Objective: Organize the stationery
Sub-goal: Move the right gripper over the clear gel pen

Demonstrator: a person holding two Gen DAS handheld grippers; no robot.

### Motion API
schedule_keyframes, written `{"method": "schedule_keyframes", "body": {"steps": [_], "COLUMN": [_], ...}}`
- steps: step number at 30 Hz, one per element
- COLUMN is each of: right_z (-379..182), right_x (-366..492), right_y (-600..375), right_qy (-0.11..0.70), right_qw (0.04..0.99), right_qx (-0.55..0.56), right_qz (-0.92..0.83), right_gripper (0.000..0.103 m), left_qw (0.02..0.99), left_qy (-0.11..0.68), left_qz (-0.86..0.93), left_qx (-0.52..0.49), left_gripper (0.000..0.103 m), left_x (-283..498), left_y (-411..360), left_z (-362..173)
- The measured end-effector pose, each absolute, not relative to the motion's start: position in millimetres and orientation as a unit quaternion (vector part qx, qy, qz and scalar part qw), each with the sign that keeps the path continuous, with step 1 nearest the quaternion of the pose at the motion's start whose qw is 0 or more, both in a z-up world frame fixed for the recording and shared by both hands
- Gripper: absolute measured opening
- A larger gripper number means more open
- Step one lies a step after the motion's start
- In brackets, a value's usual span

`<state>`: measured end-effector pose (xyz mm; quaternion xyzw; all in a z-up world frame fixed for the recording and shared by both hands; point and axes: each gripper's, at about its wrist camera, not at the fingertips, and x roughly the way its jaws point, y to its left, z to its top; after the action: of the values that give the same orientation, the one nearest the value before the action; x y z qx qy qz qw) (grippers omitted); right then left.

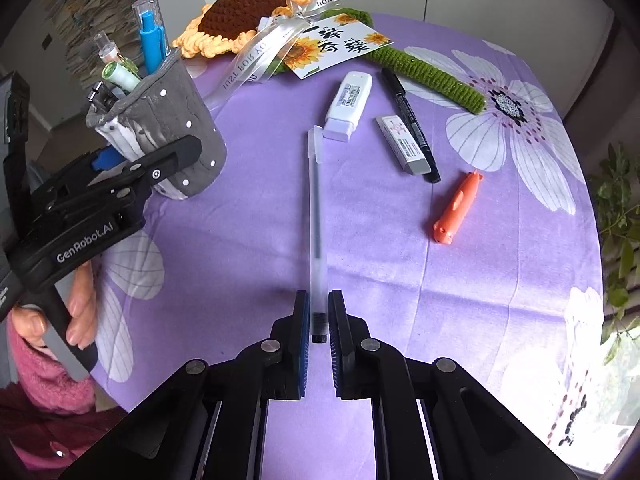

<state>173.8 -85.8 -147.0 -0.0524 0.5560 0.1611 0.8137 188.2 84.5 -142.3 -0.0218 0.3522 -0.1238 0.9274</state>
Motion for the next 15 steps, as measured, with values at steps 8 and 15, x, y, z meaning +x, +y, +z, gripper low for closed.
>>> {"method": "schedule_keyframes", "body": {"steps": [8,15], "right_z": [-151.9,-120.5], "right_x": [129.9,171.2], "right_y": [-112.9,-109.5], "right_qy": [0.587,0.527], "right_qw": [0.782,0.827], "right_qx": [-0.151,-0.078], "right_qz": [0.146,0.179], "right_gripper": [0.01,0.029], "left_qw": [0.927,0.927], "left_qy": [0.352,0.352], "left_qz": [-0.124,-0.124], "left_qx": [-0.022,-0.022], "left_gripper": [0.072,0.072], "left_x": [187.9,187.6], "left_y": [84.3,84.1], "left_z": [-142.5,-142.5]}}
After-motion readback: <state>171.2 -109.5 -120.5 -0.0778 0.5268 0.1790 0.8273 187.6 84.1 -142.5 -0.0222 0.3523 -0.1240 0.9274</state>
